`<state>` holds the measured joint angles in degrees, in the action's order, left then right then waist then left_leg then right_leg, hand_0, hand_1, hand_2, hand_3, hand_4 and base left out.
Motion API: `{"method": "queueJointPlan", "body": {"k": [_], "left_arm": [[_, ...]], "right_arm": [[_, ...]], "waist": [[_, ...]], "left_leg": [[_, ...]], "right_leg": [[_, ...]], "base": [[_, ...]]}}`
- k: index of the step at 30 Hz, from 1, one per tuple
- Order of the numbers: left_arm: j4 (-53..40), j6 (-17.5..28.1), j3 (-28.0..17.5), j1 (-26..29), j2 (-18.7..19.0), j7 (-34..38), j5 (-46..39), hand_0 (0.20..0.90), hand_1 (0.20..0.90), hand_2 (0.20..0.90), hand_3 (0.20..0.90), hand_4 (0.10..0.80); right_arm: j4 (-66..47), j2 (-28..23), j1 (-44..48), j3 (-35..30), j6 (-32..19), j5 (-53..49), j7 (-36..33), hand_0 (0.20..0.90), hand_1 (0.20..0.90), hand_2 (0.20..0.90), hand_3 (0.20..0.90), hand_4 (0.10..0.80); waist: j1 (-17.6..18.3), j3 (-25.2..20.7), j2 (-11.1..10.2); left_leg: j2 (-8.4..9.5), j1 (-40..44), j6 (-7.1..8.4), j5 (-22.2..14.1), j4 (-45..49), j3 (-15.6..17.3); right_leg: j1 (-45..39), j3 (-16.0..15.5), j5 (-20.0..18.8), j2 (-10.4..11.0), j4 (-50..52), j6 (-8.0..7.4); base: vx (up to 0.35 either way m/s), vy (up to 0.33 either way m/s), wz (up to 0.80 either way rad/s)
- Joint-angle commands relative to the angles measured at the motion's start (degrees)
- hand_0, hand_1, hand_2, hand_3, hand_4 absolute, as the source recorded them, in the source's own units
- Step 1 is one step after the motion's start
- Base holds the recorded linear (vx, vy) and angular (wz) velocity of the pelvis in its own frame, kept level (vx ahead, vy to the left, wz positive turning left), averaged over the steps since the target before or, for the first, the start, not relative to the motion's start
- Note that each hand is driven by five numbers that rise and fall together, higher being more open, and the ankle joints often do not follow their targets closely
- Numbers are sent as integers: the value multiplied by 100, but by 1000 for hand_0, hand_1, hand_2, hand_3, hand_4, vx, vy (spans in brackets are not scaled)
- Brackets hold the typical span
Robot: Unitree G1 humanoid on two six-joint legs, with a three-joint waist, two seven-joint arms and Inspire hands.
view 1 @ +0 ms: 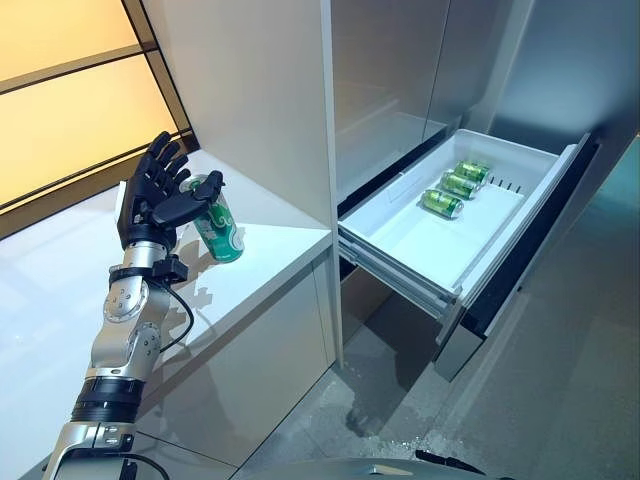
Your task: Put drinks into fridge and close the fridge
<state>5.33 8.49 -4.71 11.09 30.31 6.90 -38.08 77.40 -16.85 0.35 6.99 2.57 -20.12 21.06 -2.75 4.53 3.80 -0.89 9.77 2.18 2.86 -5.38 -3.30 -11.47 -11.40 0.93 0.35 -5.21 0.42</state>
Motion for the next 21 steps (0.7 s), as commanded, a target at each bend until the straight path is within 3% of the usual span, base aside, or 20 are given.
{"method": "queueJointPlan", "body": {"k": [1, 21], "left_arm": [[-135, 284, -173, 417, 364, -65, 202, 900, 900, 900, 900, 800], [-400, 389, -28, 658, 422, -150, -7, 900, 900, 900, 900, 800]], "right_arm": [[38, 11, 106, -13, 83, 174, 69, 900, 900, 900, 900, 800], [61, -17, 109, -33, 99, 168, 88, 900, 900, 900, 900, 800]], "waist": [[31, -70, -102], [111, -82, -93]], "left_leg": [[510, 51, -492, -740, 165, 379], [512, 92, -505, -754, 145, 461]], "right_leg": [[312, 375, 732, -129, 771, -164], [300, 463, 686, -135, 722, -188]], "base": [[0, 0, 0], [0, 0, 0]]}}
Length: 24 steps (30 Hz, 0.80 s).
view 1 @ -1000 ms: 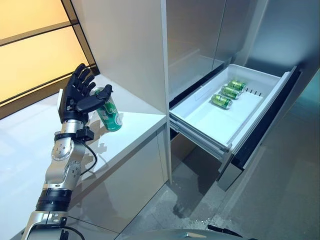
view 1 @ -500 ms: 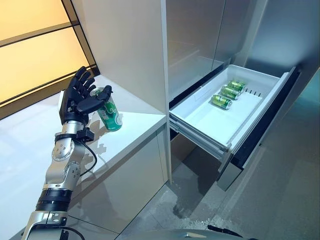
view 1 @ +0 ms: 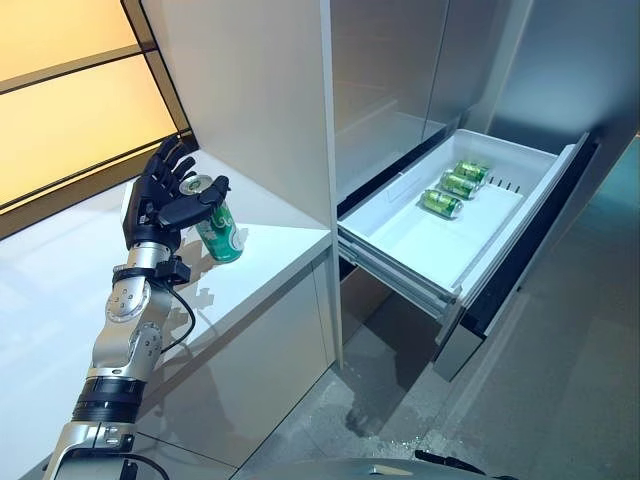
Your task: Put drinks into fridge and close the fridge
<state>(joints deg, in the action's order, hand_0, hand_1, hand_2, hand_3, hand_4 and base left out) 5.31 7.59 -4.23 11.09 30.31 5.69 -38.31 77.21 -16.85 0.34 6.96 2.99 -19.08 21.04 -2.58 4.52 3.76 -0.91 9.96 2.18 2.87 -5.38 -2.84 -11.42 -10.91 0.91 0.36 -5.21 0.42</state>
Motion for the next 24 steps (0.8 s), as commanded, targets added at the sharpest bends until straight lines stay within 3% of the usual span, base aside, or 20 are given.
{"method": "queueJointPlan", "body": {"k": [1, 24], "left_arm": [[-401, 472, -75, 662, 426, -27, 23, 900, 900, 900, 900, 800], [244, 319, 57, 770, 451, 257, 373, 900, 900, 900, 900, 800]], "right_arm": [[80, -18, 111, -30, 57, 62, 91, 900, 900, 900, 900, 800], [112, -16, 57, -44, 15, 1, 79, 900, 900, 900, 900, 800]], "waist": [[96, -81, -88], [235, -80, -58]], "left_leg": [[514, 74, -505, -755, 144, 417], [535, 98, -540, -785, 154, 510]], "right_leg": [[295, 416, 687, -136, 721, -188], [335, 572, 643, -136, 723, -226]], "base": [[2, 2, -4], [3, 3, -2]]}}
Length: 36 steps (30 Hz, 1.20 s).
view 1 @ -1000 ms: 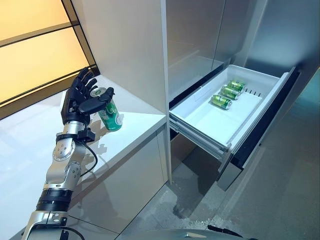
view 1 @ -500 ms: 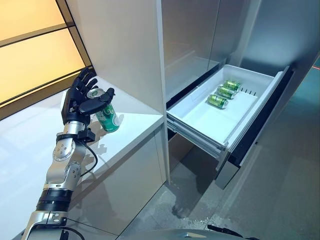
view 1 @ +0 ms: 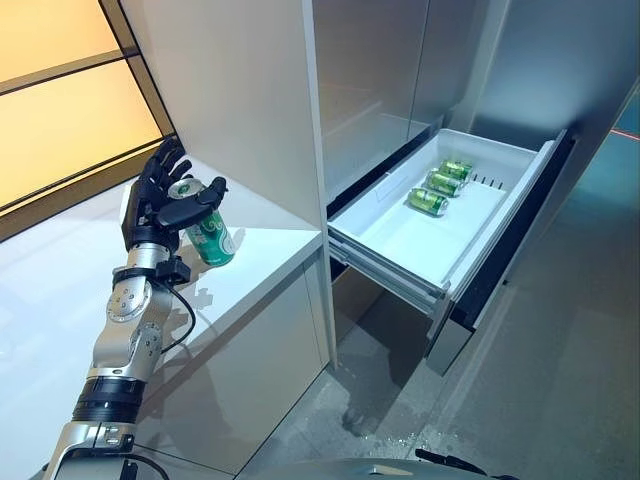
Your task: Put drinks into fridge and close the fridge
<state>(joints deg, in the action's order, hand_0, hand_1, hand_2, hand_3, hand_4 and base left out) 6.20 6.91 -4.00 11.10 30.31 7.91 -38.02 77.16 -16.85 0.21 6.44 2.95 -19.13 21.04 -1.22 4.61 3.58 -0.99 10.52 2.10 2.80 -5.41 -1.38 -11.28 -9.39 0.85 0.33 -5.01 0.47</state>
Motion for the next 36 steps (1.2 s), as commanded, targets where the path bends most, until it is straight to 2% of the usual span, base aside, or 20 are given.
{"method": "queueJointPlan", "body": {"k": [1, 19, 20, 21, 22, 31, 36], "left_arm": [[178, 378, 36, 762, 452, 34, 371, 900, 900, 900, 900, 800], [385, 434, 85, 731, 434, 11, 453, 900, 900, 900, 900, 800], [382, 499, 93, 740, 434, 5, 394, 521, 521, 521, 458, 358], [352, 509, 89, 738, 429, 1, 381, 427, 427, 427, 348, 248], [329, 519, 82, 733, 424, -18, 384, 300, 300, 300, 200, 100], [268, 544, 127, 746, 426, -150, 274, 300, 300, 300, 200, 100], [141, 711, 197, 796, 431, -374, 75, 300, 300, 300, 200, 100]], "right_arm": [[117, -18, 69, 5, 19, 10, 80, 900, 900, 900, 900, 800], [100, -44, 77, 14, 23, 45, 108, 900, 900, 900, 900, 800], [100, -46, 74, 15, 22, 47, 113, 900, 900, 900, 900, 800], [93, -47, 73, 18, 27, 47, 113, 900, 900, 900, 900, 800], [89, -47, 73, 19, 34, 54, 114, 900, 900, 900, 900, 800], [55, -56, 91, 44, -34, 41, 181, 900, 900, 900, 900, 800], [-149, -42, 140, 127, -264, -120, 362, 900, 900, 900, 900, 800]], "waist": [[99, -86, -39], [89, -56, -36], [92, -57, -37], [91, -56, -38], [91, -57, -37], [92, -60, -28], [81, -63, -39]], "left_leg": [[545, 42, -534, -778, 156, 366], [559, 46, -538, -775, 149, 347], [557, 46, -539, -777, 148, 352], [557, 44, -538, -775, 149, 353], [554, 46, -537, -775, 146, 356], [555, 63, -530, -765, 130, 351], [552, 64, -524, -759, 133, 343]], "right_leg": [[319, 424, 648, -133, 702, -232], [326, 406, 649, -122, 716, -234], [325, 404, 649, -118, 716, -236], [327, 406, 648, -119, 716, -236], [327, 403, 649, -119, 717, -235], [314, 399, 641, -121, 707, -237], [303, 381, 633, -114, 703, -240]], "base": [[15, 6, -4], [1, 0, 0], [0, 0, 0], [0, 0, 0], [0, 0, 0], [0, 0, 0], [0, 0, 0]]}}
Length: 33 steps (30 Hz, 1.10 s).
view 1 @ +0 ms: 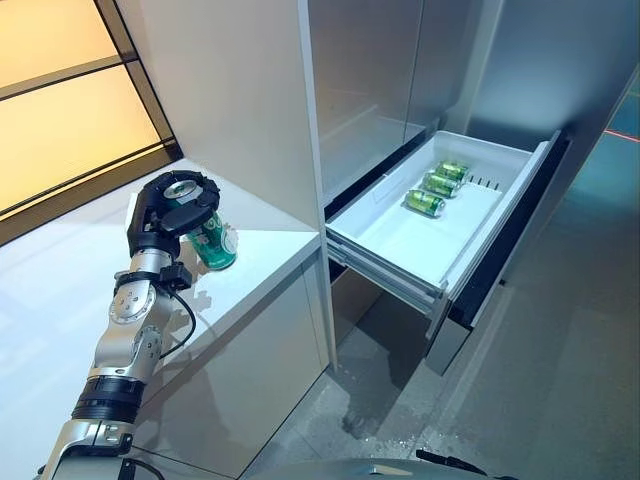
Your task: Put drinks into fridge and close the fridge
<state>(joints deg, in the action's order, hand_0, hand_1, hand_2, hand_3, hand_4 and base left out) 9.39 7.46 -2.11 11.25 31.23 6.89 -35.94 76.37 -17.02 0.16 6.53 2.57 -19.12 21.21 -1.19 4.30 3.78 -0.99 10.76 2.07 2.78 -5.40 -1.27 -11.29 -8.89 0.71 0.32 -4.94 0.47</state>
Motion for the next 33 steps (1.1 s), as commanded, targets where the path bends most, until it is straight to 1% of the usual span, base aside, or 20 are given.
{"method": "queueJointPlan", "body": {"k": [1, 3, 4, 5, 7, 9, 11, 12, 13, 14, 16, 17, 20, 24, 29, 33], "left_arm": [[-253, 731, 18, 796, 347, -382, -209, 300, 300, 300, 200, 100], [-412, 846, 42, 838, 371, -563, -459, 300, 300, 300, 200, 100], [-559, 952, 49, 883, 377, -716, -699, 300, 300, 300, 200, 100], [-752, 1025, 44, 915, 381, -814, -861, 300, 300, 300, 200, 100], [-1149, 1233, 41, 1006, 407, -1126, -1266, 300, 300, 300, 200, 100], [-1430, 1355, 53, 1057, 403, -1288, -1375, 300, 300, 300, 200, 100], [-1850, 1597, 119, 1091, 420, -1524, -1424, 300, 300, 300, 200, 100], [-2017, 1725, 151, 1082, 445, -1629, -1425, 300, 300, 300, 200, 100], [-2128, 1864, 184, 1061, 475, -1712, -1401, 300, 300, 300, 200, 100], [-2268, 2045, 222, 1015, 536, -1814, -1354, 300, 300, 300, 200, 100], [-2431, 2238, 241, 899, 612, -1999, -1421, 300, 300, 300, 200, 100], [-2464, 2376, 229, 782, 650, -2220, -1490, 300, 300, 300, 200, 100], [-2516, 2490, 193, 561, 700, -2521, -1627, 300, 300, 300, 200, 100], [-2525, 2419, 241, 388, 693, -2892, -1631, 300, 300, 300, 200, 100], [-2619, 2068, 471, 351, 650, -3169, -1411, 300, 300, 300, 200, 100], [-2660, 1741, 752, 463, 663, -3351, -1314, 300, 300, 300, 200, 100]], "right_arm": [[-180, -22, 157, 137, -293, -198, 422, 900, 900, 900, 900, 800], [-378, -22, 175, 187, -496, -191, 517, 900, 900, 900, 900, 800], [-551, -30, 193, 260, -761, -95, 560, 900, 900, 900, 900, 800], [-806, -29, 191, 352, -1018, 114, 642, 900, 900, 900, 900, 800], [-1656, -85, 147, 677, -1233, 268, 735, 900, 900, 900, 900, 800], [-2326, -117, 89, 839, -1129, 262, 767, 900, 900, 900, 900, 800], [-3516, -167, -19, 1007, -811, 152, 851, 900, 900, 900, 900, 800], [-4152, -195, -79, 1035, -544, 36, 871, 900, 900, 900, 900, 800], [-4644, -234, -120, 1036, -390, -86, 914, 900, 900, 900, 900, 800], [-5207, -342, -119, 1037, -334, -285, 1021, 900, 900, 900, 900, 800], [-6029, -548, -46, 967, -152, -697, 1132, 900, 900, 900, 900, 800], [-6565, -710, 48, 898, -184, -959, 1239, 900, 900, 900, 900, 800], [-7501, -976, 252, 766, 52, -1333, 1379, 900, 900, 900, 900, 800], [-8254, -1218, 647, 691, 165, -1693, 1413, 900, 900, 900, 900, 800], [-8633, -1334, 1027, 733, 85, -1819, 1169, 900, 900, 900, 900, 800], [-8846, -1428, 1320, 830, 86, -1862, 910, 900, 900, 900, 900, 800]], "waist": [[79, -29, -65], [79, -32, -78], [76, -32, -88], [78, -32, -104], [86, -26, -139], [102, -33, -164], [133, -43, -200], [155, -48, -216], [176, -49, -229], [195, -51, -242], [207, -59, -252], [217, -61, -249], [219, -64, -243], [198, -75, -253], [176, -87, -263], [167, -86, -280]], "left_leg": [[547, 42, -519, -754, 131, 331], [543, 40, -521, -751, 129, 333], [539, 37, -524, -750, 121, 333], [535, 32, -526, -744, 118, 331], [526, 15, -523, -729, 116, 321], [519, 3, -517, -715, 110, 316], [516, -8, -504, -689, 90, 286], [516, -12, -497, -676, 83, 274], [514, -16, -491, -668, 77, 273], [513, -25, -482, -653, 69, 271], [510, -31, -475, -634, 54, 268], [507, -40, -475, -626, 54, 276], [509, -68, -488, -610, 71, 290], [519, -82, -511, -603, 98, 290], [535, -90, -543, -607, 127, 273], [543, -96, -556, -614, 149, 270]], "right_leg": [[305, 327, 643, -111, 697, -239], [303, 318, 636, -110, 692, -243], [304, 315, 632, -109, 685, -244], [304, 310, 630, -108, 682, -244], [323, 302, 626, -106, 692, -240], [328, 289, 631, -102, 693, -236], [335, 278, 629, -100, 690, -238], [338, 276, 625, -100, 685, -241], [341, 272, 619, -99, 681, -244], [351, 277, 608, -101, 676, -248], [356, 293, 581, -109, 652, -255], [377, 321, 564, -114, 651, -263], [412, 374, 535, -118, 650, -267], [412, 433, 504, -119, 633, -256], [405, 475, 483, -123, 623, -237], [391, 478, 458, -125, 607, -232]], "base": [[0, 0, 0], [0, 0, 0], [-20, -32, 0], [-30, -42, 0], [-36, -44, 0], [-29, -34, -1], [-32, -40, 0], [-37, -39, 1], [-42, -33, 0], [-41, -27, -2], [-43, -20, -1], [-49, -13, 0], [-39, -5, -4], [-17, -8, -8], [-7, -7, -3], [0, 0, 0]]}}
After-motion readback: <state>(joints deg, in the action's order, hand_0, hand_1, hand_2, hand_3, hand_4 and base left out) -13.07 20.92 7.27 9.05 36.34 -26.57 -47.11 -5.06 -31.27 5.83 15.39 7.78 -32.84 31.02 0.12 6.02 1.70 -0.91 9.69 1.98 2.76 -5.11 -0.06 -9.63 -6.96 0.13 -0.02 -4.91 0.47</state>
